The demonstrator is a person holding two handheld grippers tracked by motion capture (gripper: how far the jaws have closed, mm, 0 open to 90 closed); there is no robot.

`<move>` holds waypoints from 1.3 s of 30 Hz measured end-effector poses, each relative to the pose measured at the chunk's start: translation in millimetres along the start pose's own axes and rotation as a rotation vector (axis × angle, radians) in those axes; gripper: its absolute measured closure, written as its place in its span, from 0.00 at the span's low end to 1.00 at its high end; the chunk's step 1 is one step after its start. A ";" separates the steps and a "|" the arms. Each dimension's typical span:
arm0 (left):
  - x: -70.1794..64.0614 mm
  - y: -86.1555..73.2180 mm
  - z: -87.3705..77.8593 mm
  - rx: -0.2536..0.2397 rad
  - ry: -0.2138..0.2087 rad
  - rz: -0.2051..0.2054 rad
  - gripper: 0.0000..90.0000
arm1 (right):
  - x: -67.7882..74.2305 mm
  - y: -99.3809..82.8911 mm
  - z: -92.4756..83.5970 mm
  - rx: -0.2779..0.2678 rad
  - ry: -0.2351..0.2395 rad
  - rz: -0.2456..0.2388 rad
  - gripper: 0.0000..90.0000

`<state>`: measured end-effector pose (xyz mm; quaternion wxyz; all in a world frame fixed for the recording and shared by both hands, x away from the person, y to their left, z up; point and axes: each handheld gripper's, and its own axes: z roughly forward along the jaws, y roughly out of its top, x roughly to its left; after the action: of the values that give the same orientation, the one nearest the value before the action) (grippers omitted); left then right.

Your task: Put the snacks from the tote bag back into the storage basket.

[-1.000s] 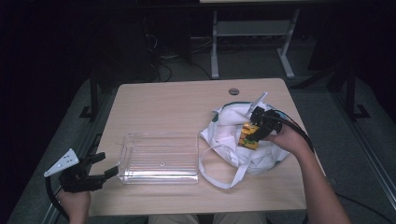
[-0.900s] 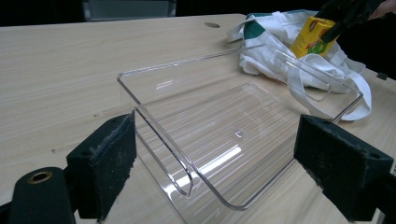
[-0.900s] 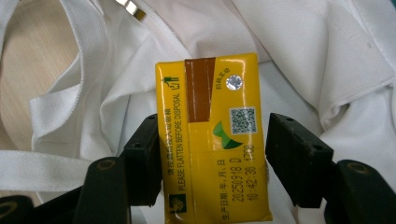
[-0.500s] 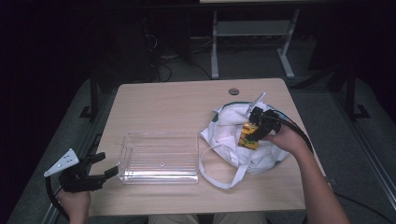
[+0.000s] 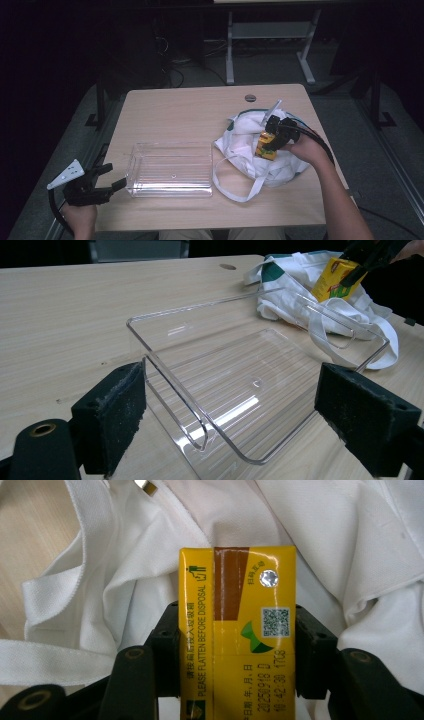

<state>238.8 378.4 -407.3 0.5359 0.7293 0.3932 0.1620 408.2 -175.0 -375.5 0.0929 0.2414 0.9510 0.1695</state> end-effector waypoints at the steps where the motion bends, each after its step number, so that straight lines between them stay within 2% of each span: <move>1: 0.1 0.0 -0.1 0.000 0.001 0.000 0.14 | -0.1 0.6 -0.2 0.001 -0.004 -0.002 0.55; 6: 0.4 -0.1 -0.2 0.001 0.002 -0.002 0.14 | -2.2 2.3 -1.3 -0.001 0.000 0.004 0.56; 8: 0.6 -0.1 -0.8 0.000 0.003 -0.002 0.14 | -3.0 3.0 -3.0 -0.012 0.017 0.003 0.56; 12: 0.8 0.1 -1.2 0.002 0.005 -0.002 0.14 | -3.8 4.4 -5.5 -0.010 0.007 0.010 0.56; 22: -0.1 0.5 -1.1 -0.002 0.004 0.000 0.14 | -4.4 4.3 -33.0 -0.073 0.007 0.031 0.57; 31: -1.4 0.7 -1.1 -0.005 0.005 0.001 0.14 | 0.3 3.8 -55.2 -0.108 0.025 0.020 0.57; 39: -0.9 0.5 -1.1 -0.003 0.006 0.001 0.14 | 8.0 5.2 -70.1 -0.105 0.022 -0.008 0.57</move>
<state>237.7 378.4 -406.3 0.5357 0.7281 0.3945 0.1651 385.4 -186.3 -309.5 0.0959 0.2303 0.9428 0.2213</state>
